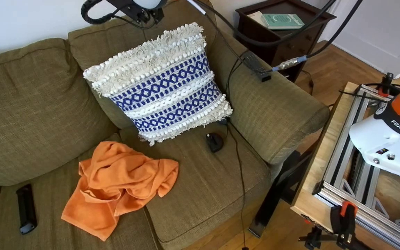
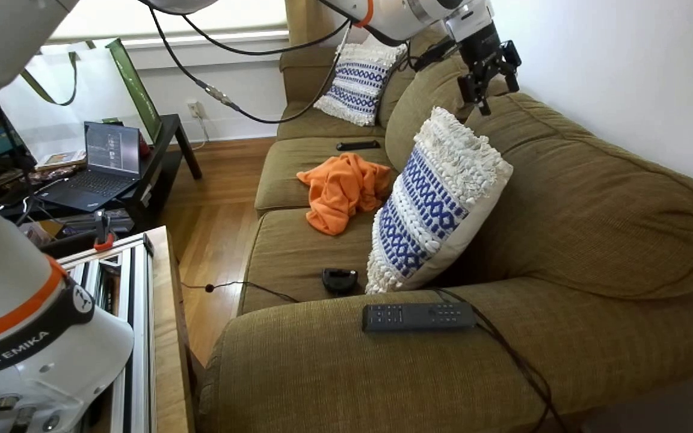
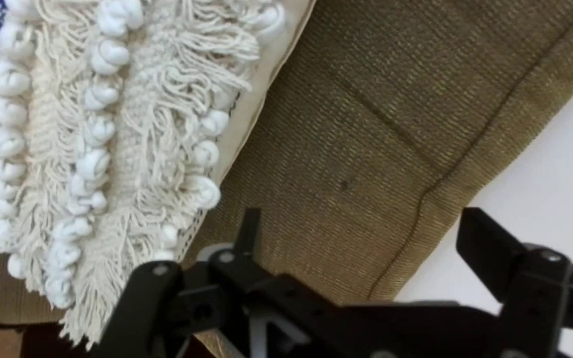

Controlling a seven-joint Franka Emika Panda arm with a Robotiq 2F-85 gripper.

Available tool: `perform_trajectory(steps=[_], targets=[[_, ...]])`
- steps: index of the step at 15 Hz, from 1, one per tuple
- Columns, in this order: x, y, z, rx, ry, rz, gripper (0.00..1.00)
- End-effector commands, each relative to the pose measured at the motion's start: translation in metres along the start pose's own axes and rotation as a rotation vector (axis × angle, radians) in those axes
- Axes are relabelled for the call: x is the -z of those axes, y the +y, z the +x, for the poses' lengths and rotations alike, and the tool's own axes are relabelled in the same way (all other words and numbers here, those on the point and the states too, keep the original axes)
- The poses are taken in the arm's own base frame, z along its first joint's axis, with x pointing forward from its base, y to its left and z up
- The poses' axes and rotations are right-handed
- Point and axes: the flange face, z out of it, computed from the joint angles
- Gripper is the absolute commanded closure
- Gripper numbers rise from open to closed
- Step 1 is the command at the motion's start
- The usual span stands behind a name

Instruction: Put the white and blue pillow in an upright position against the couch backrest

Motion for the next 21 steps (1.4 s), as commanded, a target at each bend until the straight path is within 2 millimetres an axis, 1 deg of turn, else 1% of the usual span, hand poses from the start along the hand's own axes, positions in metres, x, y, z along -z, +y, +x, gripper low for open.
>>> perform_trajectory(steps=[1, 3, 6, 9, 12, 15, 18, 21], targets=[[0.028, 0.009, 0.01, 0.107, -0.01, -0.099, 0.0], [0.035, 0.014, 0.014, 0.198, -0.041, -0.175, 0.01], [0.035, 0.022, 0.019, 0.33, -0.094, -0.235, 0.0], [0.023, 0.034, 0.015, 0.454, -0.179, -0.235, 0.0], [0.01, 0.054, 0.006, 0.579, -0.267, -0.265, 0.0], [0.008, 0.077, 0.0, 0.708, -0.358, -0.288, 0.0], [0.011, 0.095, 0.002, 0.793, -0.422, -0.315, 0.0], [0.027, 0.11, 0.003, 0.844, -0.46, -0.305, 0.0]])
